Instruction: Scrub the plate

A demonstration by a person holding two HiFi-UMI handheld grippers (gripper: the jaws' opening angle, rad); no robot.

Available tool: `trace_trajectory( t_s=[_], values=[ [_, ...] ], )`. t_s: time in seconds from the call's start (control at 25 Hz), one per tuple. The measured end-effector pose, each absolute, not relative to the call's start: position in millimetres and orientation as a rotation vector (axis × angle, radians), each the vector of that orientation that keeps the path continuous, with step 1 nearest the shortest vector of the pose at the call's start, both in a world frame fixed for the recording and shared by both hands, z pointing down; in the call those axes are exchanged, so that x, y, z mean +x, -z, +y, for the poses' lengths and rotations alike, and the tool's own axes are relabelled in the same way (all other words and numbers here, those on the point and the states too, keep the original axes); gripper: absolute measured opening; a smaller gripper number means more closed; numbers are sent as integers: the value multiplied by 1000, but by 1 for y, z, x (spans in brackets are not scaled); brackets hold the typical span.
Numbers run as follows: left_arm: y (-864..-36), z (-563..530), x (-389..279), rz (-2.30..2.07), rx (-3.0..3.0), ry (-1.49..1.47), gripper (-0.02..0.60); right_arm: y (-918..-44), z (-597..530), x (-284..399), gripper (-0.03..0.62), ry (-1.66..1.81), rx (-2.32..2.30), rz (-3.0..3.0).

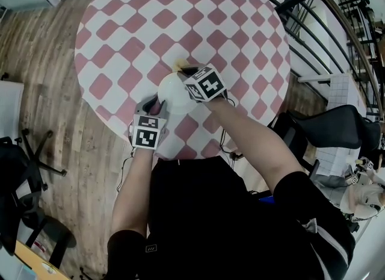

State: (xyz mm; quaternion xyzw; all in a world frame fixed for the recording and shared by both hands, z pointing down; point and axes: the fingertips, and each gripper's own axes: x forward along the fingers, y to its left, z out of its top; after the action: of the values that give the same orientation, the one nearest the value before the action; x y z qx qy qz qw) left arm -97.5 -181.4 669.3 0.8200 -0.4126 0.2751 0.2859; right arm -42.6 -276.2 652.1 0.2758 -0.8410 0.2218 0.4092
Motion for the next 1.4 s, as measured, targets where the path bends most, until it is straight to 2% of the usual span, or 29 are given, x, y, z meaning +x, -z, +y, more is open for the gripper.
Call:
trace_trajectory(
  t_s=[0.2,0.4,0.8,1.08,1.24,1.4],
  values=[
    [-670,-182,-99,-1098,2185,-735,112,-625,-222,-33,38,-749,527,-2192],
    [-670,-183,-101,-1108,2180,-739,112,-650,-151,-45,38,-804,322,-2120],
    [-670,-182,-100,-1098,2171,-738,114,-666,-199,-12,38,-734,449,-2107],
    [-670,-182,-100,-1096,2168,-734,114,-649,-256,16,38,-685,705,-2105],
    [-671,-183,-99,-1099,2165,-745,112,-634,-209,-9,38,-767,502,-2159],
    [-670,-184,-100,-1115,2160,-738,115,-657,-158,-14,38,-824,348,-2101]
  ],
)
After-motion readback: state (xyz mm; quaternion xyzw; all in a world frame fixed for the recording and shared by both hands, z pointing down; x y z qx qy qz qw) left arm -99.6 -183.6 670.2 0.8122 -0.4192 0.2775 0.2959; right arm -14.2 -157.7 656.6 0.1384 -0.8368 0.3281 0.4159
